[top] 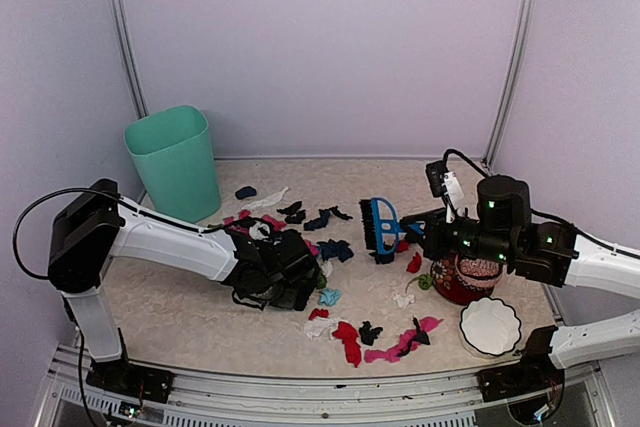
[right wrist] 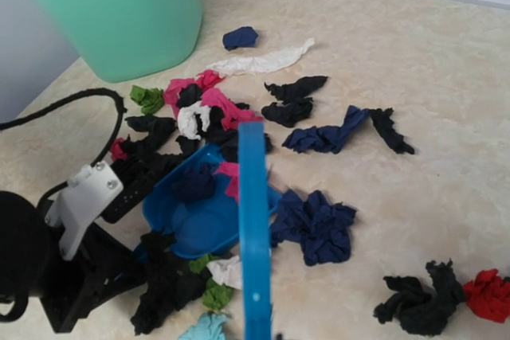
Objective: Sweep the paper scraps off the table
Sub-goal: Pick up the dustpan from the center of the board, then sweep the paper scraps at the center of the board.
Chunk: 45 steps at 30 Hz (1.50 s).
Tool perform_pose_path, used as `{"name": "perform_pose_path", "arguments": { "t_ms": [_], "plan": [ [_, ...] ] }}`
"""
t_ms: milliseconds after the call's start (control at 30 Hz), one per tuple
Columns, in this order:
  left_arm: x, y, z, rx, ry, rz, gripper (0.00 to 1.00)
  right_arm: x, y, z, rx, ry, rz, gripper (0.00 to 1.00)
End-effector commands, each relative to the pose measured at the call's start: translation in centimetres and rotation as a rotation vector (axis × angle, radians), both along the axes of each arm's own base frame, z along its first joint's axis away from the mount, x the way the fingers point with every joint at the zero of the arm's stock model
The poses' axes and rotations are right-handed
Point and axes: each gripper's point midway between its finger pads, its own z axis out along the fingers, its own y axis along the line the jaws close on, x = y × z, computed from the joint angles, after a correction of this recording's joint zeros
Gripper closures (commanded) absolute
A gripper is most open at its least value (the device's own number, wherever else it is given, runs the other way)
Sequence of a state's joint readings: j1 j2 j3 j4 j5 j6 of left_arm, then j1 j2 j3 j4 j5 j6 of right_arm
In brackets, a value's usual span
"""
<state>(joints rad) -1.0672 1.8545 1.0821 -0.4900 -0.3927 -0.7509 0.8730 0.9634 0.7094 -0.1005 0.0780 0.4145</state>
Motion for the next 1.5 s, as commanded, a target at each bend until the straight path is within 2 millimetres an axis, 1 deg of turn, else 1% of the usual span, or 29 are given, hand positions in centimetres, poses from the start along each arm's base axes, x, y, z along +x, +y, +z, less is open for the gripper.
{"name": "perform_pose_path", "arguments": {
  "t_ms": [0, 100, 267, 367, 433, 567, 667, 700, 767, 867, 900, 967, 1100, 1200, 1300, 1367, 1467],
  "plan": [
    [0.8, -0.1, 0.1, -0.002, -0.045, -0.003, 1.00, 0.3, -0.1, 0.2, 0.023, -0.001, -0.010, 1.00],
    [0.5, 0.1, 0.3, -0.006, -0.057, -0.007, 1.00, 0.0, 0.3, 0.3, 0.032, 0.008, 0.015, 1.00],
    [-0.3, 0.7, 1.2, 0.000, -0.071, -0.026, 1.00, 0.1, 1.1, 0.4, 0.027, 0.018, 0.036, 1.00],
    [-1.1, 1.2, 1.6, 0.014, -0.055, -0.043, 1.00, 0.1, 2.2, 0.5, 0.029, 0.032, 0.078, 1.00],
    [-1.7, 1.6, 1.8, 0.028, -0.048, -0.054, 1.00, 0.0, 3.1, 0.1, 0.032, 0.051, 0.114, 1.00],
    [-3.0, 2.2, 2.4, 0.037, -0.027, -0.090, 1.00, -0.8, 6.1, -0.7, 0.095, 0.114, 0.239, 1.00],
    [-3.9, 2.7, 2.7, 0.041, -0.011, -0.102, 1.00, -1.1, 8.3, -1.5, 0.148, 0.173, 0.299, 1.00],
    [-4.0, 2.9, 2.8, 0.044, -0.008, -0.104, 1.00, -1.3, 9.1, -1.8, 0.163, 0.193, 0.323, 1.00],
    [-4.3, 3.2, 3.0, 0.054, -0.007, -0.105, 1.00, -1.8, 11.1, -1.6, 0.198, 0.214, 0.385, 1.00],
    [-4.5, 3.7, 3.3, 0.067, -0.010, -0.099, 1.00, -2.6, 13.7, -2.1, 0.207, 0.239, 0.440, 1.00],
    [-4.5, 3.7, 3.4, 0.069, -0.012, -0.100, 1.00, -2.7, 14.6, -2.8, 0.210, 0.261, 0.453, 1.00],
    [-4.6, 3.8, 3.4, 0.070, -0.014, -0.098, 1.00, -3.0, 16.0, -3.4, 0.219, 0.286, 0.472, 1.00],
    [-4.6, 3.8, 3.5, 0.073, -0.017, -0.092, 1.00, -3.2, 18.0, -5.1, 0.203, 0.318, 0.479, 1.00],
    [-4.6, 3.8, 3.6, 0.074, -0.021, -0.086, 1.00, -2.8, 18.5, -6.8, 0.179, 0.339, 0.454, 1.00],
    [-4.6, 3.9, 3.9, 0.069, -0.025, -0.083, 1.00, -2.1, 17.8, -8.3, 0.129, 0.340, 0.395, 1.00],
    [-4.6, 3.9, 4.1, 0.066, -0.026, -0.085, 1.00, -1.7, 17.3, -8.7, 0.107, 0.330, 0.364, 1.00],
    [-4.8, 4.4, 4.3, 0.081, -0.022, -0.087, 1.00, -1.3, 16.2, -8.7, 0.080, 0.309, 0.317, 1.00]
  ]
}}
